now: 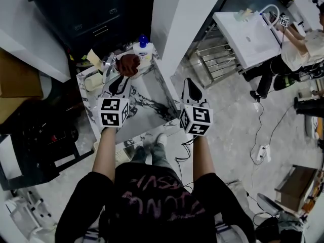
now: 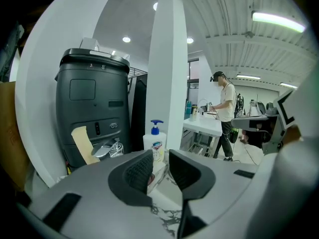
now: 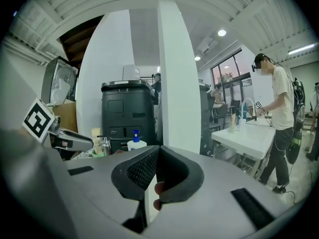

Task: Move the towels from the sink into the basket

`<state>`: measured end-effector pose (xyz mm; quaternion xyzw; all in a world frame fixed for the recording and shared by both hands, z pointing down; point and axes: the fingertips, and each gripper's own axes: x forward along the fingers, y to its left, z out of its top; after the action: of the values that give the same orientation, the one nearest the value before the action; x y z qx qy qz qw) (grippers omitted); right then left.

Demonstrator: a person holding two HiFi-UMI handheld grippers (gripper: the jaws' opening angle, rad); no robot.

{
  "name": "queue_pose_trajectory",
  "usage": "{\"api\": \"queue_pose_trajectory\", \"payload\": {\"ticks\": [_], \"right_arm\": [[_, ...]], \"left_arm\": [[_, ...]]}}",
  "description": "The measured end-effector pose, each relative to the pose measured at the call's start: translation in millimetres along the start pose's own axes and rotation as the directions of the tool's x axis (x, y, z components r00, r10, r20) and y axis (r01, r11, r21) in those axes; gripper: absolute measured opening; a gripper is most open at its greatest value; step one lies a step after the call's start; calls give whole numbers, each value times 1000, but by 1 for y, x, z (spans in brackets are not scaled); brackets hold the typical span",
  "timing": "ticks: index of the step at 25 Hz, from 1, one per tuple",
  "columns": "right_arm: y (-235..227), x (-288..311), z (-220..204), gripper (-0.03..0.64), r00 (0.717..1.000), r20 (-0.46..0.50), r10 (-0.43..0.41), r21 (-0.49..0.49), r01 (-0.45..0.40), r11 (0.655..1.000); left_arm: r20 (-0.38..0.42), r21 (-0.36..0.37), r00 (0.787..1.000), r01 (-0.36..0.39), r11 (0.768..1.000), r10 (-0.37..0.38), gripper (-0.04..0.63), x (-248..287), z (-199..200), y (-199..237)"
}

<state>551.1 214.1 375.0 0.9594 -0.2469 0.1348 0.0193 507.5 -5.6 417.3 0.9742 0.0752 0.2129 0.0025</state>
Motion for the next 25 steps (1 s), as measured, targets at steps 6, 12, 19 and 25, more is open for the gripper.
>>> {"api": "queue_pose_trajectory", "payload": {"ticks": [6, 12, 19, 25], "right_arm": [[-4, 13, -3, 15, 1000, -21, 11, 4, -11, 1000], [-14, 24, -5, 15, 1000, -26, 11, 0, -11, 1000], [-23, 38, -17, 15, 998, -66, 16, 0, -16, 1000], [-38, 46, -32, 15, 996, -90, 10, -16, -11, 1000]], "left_arm": [[-53, -4, 998, -36, 999, 35, 160, 43, -19, 7], [-138, 0, 982, -132, 991, 131, 225, 83, -47, 22], [-203, -49, 965, -181, 982, 168, 253, 124, -73, 40], [-226, -112, 957, -210, 971, 181, 247, 140, -83, 52]]}}
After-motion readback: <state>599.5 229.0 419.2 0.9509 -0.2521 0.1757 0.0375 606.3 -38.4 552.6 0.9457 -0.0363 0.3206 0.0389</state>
